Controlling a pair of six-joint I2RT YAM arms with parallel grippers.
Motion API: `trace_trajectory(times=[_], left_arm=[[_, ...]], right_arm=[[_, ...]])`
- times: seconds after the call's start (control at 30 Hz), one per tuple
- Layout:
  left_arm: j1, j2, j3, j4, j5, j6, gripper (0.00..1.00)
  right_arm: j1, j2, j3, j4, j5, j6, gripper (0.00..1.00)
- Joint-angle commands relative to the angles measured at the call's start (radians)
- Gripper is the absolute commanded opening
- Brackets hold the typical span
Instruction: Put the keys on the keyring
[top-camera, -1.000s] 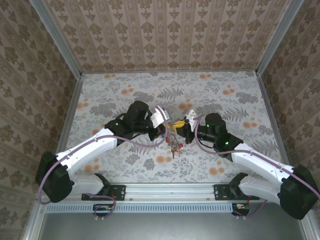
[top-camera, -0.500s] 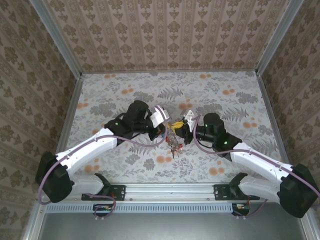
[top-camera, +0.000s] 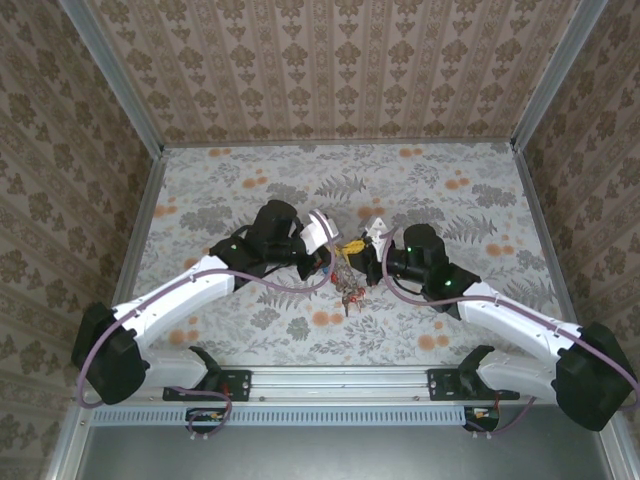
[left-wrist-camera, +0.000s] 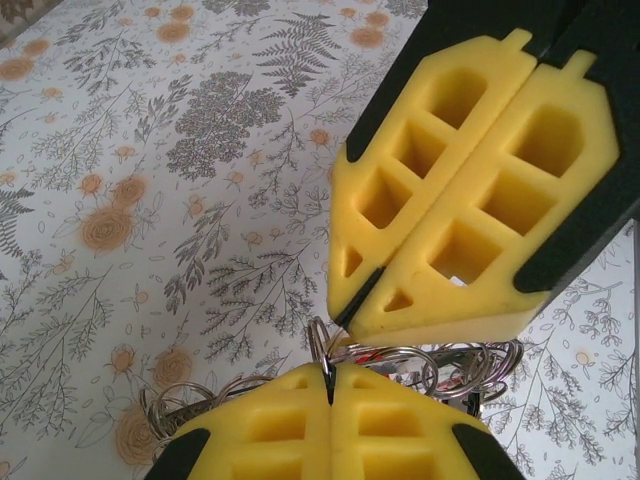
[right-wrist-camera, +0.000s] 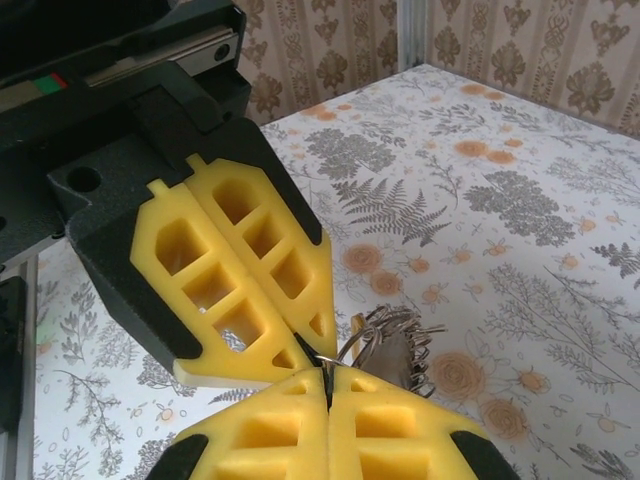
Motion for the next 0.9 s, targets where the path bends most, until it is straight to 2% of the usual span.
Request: trace_trajectory(times=[0.0, 0.5, 0.87], left_arm=[[-0.015, 0.000, 0.032, 0.082, 0.063, 0.017, 0.00], [-0.021, 0.008, 0.027, 0.087, 0.076, 0.039, 0.00], [-0.023, -0.004, 0.002, 0.109, 0.094, 0.067, 0.00]], right_arm=[[0.004, 0.017, 0.051, -0.049, 0.089, 0.012, 0.00], [-0.022, 0.011, 0.097, -0.105, 0.114, 0.085, 0.00], [-0.083, 0.003, 0.093, -0.127, 0.083, 0.161, 0.00]])
